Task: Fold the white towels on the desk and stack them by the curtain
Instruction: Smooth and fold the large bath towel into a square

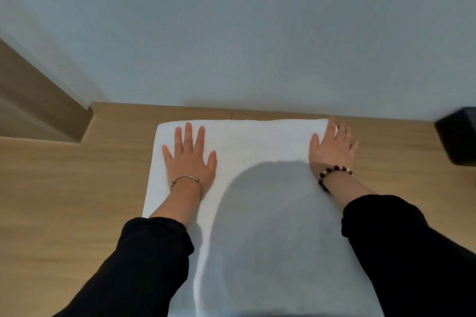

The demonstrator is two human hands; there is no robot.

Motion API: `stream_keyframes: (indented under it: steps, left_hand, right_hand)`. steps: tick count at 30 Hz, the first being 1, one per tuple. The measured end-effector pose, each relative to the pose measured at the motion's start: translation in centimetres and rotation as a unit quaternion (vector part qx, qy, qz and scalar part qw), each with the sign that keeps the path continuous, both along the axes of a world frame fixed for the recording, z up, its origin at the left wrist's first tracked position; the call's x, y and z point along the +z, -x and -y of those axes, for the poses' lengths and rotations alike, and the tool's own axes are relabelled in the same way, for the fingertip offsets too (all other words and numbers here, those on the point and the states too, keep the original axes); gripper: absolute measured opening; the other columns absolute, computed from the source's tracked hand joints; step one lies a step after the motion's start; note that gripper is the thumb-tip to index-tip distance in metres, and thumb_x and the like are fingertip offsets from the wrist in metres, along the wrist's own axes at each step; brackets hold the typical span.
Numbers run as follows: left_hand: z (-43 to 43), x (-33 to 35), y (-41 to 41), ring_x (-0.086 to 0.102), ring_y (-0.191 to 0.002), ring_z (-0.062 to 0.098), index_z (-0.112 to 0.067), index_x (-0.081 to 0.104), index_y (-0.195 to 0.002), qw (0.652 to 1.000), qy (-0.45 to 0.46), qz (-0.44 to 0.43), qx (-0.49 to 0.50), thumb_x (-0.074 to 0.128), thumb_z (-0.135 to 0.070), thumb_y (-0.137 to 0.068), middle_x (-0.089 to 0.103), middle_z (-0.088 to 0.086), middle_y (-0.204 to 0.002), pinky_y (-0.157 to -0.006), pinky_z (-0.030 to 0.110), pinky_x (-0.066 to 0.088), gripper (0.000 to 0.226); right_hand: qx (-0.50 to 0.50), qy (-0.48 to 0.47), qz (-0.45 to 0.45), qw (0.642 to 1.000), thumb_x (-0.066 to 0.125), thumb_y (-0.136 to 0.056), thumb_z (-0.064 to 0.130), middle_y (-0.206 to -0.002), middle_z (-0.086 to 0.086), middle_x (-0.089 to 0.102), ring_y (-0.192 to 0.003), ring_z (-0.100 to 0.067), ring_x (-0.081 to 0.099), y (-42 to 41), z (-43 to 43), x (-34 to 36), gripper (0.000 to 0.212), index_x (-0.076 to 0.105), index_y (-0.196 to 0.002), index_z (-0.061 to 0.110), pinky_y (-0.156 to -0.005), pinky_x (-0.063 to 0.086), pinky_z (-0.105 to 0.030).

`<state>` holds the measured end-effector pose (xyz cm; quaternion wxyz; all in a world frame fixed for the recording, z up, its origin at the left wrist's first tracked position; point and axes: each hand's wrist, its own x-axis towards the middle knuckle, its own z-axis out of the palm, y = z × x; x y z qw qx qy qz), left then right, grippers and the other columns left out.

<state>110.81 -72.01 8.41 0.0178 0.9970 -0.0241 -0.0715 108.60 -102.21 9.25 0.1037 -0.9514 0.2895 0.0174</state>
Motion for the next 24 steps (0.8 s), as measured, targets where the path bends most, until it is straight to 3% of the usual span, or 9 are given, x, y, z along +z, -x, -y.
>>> stream_keyframes:
  steps: [4,7,9,12,15,17,19,22,24]
  left_hand:
    - [0.0,0.2,0.1,-0.022,-0.144,0.021,-0.031,-0.021,-0.147,1.0,0.003,-0.001,0.004,0.006,-0.049,-0.092,-0.024,-0.002,-0.156,-0.115,0.052,-0.003,0.064]
    - [0.1,0.9,0.7,-0.011,-0.146,0.023,-0.025,0.004,-0.152,0.994,0.052,0.042,-0.086,0.016,-0.038,-0.091,-0.005,0.002,-0.16,-0.114,0.055,0.0,0.064]
    - [0.1,0.9,1.0,-0.005,-0.146,0.023,-0.023,0.018,-0.151,0.98,0.064,0.053,-0.18,0.016,-0.038,-0.089,0.005,0.002,-0.16,-0.114,0.055,0.001,0.065]
    - [-0.1,0.6,0.6,-0.013,-0.145,0.018,-0.028,0.008,-0.152,0.982,0.046,0.04,-0.177,0.008,-0.045,-0.087,-0.008,-0.005,-0.157,-0.115,0.049,-0.004,0.068]
    - [-0.3,0.2,0.3,-0.021,-0.143,0.013,-0.033,-0.008,-0.149,0.989,0.044,0.029,-0.138,0.004,-0.048,-0.085,-0.02,-0.009,-0.153,-0.116,0.047,-0.006,0.067]
    - [-0.3,0.1,0.2,-0.022,-0.143,0.013,-0.033,-0.012,-0.148,0.99,0.04,0.027,-0.131,0.004,-0.049,-0.086,-0.021,-0.009,-0.154,-0.116,0.047,-0.006,0.066]
    - [-0.2,0.1,0.1,-0.021,-0.144,0.014,-0.032,-0.01,-0.149,0.991,0.034,0.024,-0.128,0.006,-0.048,-0.086,-0.018,-0.008,-0.156,-0.116,0.047,-0.005,0.067]
    - [-0.1,0.1,0.1,-0.019,-0.145,0.015,-0.031,-0.007,-0.151,0.992,0.031,0.02,-0.124,0.008,-0.047,-0.086,-0.013,-0.006,-0.159,-0.117,0.047,-0.005,0.068]
    - [-0.1,0.1,0.0,-0.017,-0.145,0.015,-0.03,-0.005,-0.151,0.991,0.04,0.02,-0.126,0.011,-0.045,-0.088,-0.011,-0.006,-0.159,-0.117,0.046,-0.005,0.067]
  right_hand:
    - [-0.128,-0.105,0.106,0.981,0.032,-0.099,0.044,-0.127,-0.02,0.052,-0.119,-0.036,0.045,0.3,0.3,1.2,0.054,0.045,-0.129,0.001,-0.093,0.037,-0.042]
    - [-0.194,-0.208,0.114,0.952,0.032,-0.099,0.045,-0.102,-0.019,0.061,-0.1,-0.036,0.057,-0.3,0.9,1.7,0.055,0.06,-0.107,-0.001,-0.074,0.036,-0.033]
    - [-0.231,-0.261,0.123,0.929,0.037,-0.094,0.047,-0.075,-0.012,0.056,-0.074,-0.032,0.057,-1.3,1.7,2.0,0.054,0.057,-0.077,0.001,-0.061,0.036,-0.033]
    - [-0.249,-0.276,0.09,0.924,0.039,-0.094,0.05,-0.062,-0.008,0.048,-0.057,-0.025,0.045,-2.8,2.7,2.4,0.055,0.045,-0.062,0.006,-0.052,0.032,-0.032]
    - [-0.243,-0.23,0.059,0.94,0.035,-0.099,0.049,-0.072,-0.014,0.053,-0.076,-0.028,0.053,-3.2,2.4,1.6,0.058,0.052,-0.074,-0.001,-0.066,0.037,-0.031]
    - [-0.251,-0.19,0.101,0.944,0.038,-0.099,0.044,-0.095,-0.019,0.061,-0.096,-0.033,0.058,-3.1,1.9,1.2,0.049,0.059,-0.097,0.0,-0.076,0.041,-0.036]
    - [-0.202,-0.092,0.149,0.964,0.044,-0.096,0.03,-0.122,-0.017,0.056,-0.115,-0.035,0.05,-3.0,0.8,1.7,0.034,0.054,-0.118,0.007,-0.09,0.039,-0.042]
    - [-0.037,-0.038,0.18,0.982,0.053,-0.088,0.017,-0.146,-0.02,0.035,-0.134,-0.037,0.032,-2.3,-4.4,2.2,0.052,0.042,-0.138,0.009,-0.107,0.026,-0.049]
    - [0.18,-0.017,0.093,0.979,0.044,-0.094,0.03,-0.157,-0.016,0.016,-0.144,-0.035,0.014,-0.4,-10.1,1.0,0.061,0.025,-0.15,0.017,-0.113,0.01,-0.056]
